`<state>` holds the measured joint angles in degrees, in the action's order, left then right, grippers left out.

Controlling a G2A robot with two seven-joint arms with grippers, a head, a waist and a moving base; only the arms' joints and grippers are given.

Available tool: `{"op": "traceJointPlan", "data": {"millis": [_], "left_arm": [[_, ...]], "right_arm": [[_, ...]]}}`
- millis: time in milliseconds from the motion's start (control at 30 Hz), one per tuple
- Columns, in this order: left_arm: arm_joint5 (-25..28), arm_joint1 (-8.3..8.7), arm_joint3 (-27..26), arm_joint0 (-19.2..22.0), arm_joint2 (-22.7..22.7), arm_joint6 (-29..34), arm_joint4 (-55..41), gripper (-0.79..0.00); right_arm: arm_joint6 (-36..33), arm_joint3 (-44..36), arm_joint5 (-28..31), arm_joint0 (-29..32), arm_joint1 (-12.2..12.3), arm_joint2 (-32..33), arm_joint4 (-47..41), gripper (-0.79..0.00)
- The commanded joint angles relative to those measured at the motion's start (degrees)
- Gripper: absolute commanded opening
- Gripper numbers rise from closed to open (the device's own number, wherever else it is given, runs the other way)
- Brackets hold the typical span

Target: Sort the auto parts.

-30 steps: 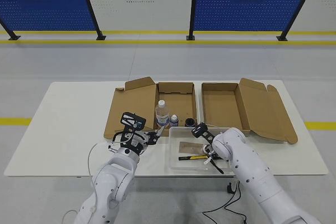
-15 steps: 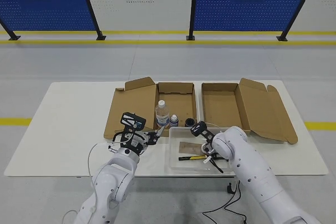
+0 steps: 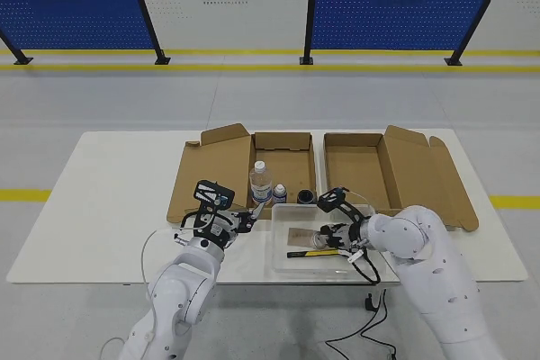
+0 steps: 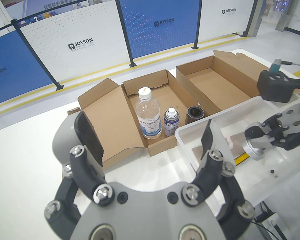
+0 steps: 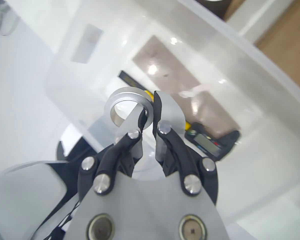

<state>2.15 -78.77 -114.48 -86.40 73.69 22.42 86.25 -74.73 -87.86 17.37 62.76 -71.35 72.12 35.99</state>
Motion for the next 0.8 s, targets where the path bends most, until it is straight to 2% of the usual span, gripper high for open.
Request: {"op": "traceJointPlan", "data": {"millis": [0,133,433,633,767], "left_arm": [[0.0,0.00,0.0,0.0,0.0,0.0,0.0,0.000],[0.0,0.00,0.0,0.0,0.0,0.0,0.0,0.000],[0.0,0.00,0.0,0.0,0.0,0.0,0.0,0.000],[0.0,0.00,0.0,0.0,0.0,0.0,0.0,0.000],[0.0,0.00,0.0,0.0,0.0,0.0,0.0,0.000]], "right_arm": [[-1.2,1.5,0.1,0.0,0.1,1.2,-8.5,-0.785],[-3.8,5.4,-1.6,-0.7,0.3,2.8,-19.7,-0.785],[-2.1,8.2,-1.0,-1.9,1.0,2.3,-21.1,-0.785],[6.5,4.8,0.2,-1.2,1.8,4.1,-15.2,-0.785],[16.6,-0.5,0.0,-0.1,2.5,5.7,-3.6,-0.785]]}}
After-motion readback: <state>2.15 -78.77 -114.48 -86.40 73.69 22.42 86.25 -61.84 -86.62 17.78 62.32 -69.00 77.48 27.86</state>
